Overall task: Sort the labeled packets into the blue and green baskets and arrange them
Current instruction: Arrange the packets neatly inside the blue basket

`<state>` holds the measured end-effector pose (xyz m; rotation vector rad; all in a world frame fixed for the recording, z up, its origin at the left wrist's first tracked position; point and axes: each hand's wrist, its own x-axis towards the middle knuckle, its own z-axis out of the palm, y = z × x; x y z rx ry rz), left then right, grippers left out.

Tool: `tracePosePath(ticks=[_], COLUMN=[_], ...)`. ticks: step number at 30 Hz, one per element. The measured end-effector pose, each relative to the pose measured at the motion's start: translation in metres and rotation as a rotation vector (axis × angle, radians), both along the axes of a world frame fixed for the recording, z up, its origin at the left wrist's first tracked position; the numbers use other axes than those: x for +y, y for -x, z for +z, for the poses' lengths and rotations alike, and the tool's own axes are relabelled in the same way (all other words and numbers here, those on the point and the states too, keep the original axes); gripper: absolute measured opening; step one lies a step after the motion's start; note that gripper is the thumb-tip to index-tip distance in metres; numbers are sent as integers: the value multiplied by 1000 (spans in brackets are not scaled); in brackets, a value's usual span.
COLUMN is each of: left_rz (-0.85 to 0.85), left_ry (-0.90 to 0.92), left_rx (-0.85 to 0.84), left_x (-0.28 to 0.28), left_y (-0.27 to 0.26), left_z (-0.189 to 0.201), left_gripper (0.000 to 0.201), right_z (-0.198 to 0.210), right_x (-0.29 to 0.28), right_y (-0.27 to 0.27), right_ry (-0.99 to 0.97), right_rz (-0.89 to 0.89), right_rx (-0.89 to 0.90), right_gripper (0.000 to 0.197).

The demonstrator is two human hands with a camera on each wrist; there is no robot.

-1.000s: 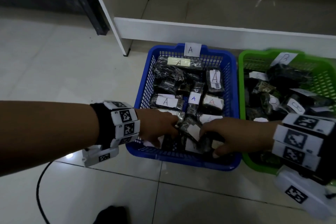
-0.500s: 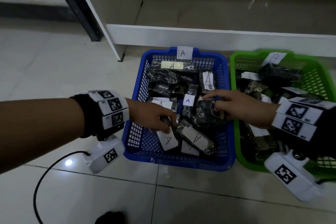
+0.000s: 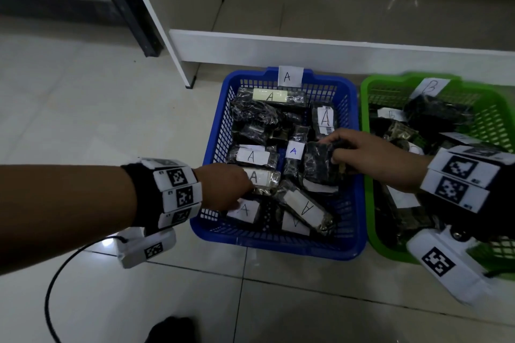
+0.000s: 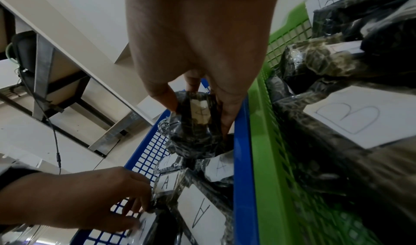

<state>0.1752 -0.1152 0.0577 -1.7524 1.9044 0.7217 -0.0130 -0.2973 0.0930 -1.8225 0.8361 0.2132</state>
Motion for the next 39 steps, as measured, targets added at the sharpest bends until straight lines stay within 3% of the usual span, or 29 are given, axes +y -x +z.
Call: tracePosePath(ticks=[4, 6, 10, 14, 16, 19, 25, 28, 30, 32, 35, 39], left_rz=[-51, -122, -217, -259, -254, -100, 243, 388, 575, 763, 760, 709], left_ry=[157, 263, 200, 169, 191, 176, -175, -169, -173, -183, -87, -57], left_rx=[-5, 43, 63, -1, 48, 175, 357, 416, 527, 669, 775, 816], left_x=[-9, -19, -38, -41, -38, -35, -44, -49, -53, -57, -59, -59], left_y=[17, 35, 57, 63, 61, 43, -19, -38, -48, -56, -60, -54], left_z=[1, 1, -7, -15, -11, 2, 22, 31, 36, 40, 47, 52], left_gripper=[27, 39, 69, 68, 70, 69, 58, 68, 70, 53, 24, 29], right_z=[1, 0, -4, -10, -11, -14, -16, -17, -18, -19, -20, -22], right_x=[-7, -10, -14, -16, -13, -12, -12, -12, -12, -12, -13, -14], right_y=[1, 3, 7, 14, 16, 17, 14, 13, 13, 13, 13, 13], right_ry=[-55, -60, -4, 92, 139, 151, 159, 161, 166, 165, 153, 163], right_rz=[-64, -81, -92, -58, -51, -63, -61, -66, -61, -59, -67, -54], right_rx=[-62, -83, -102, -78, -72, -94, -72, -64, -65, -73, -84, -65], right_gripper=[20, 21, 25, 29, 28, 24, 30, 30, 30, 31, 31, 31])
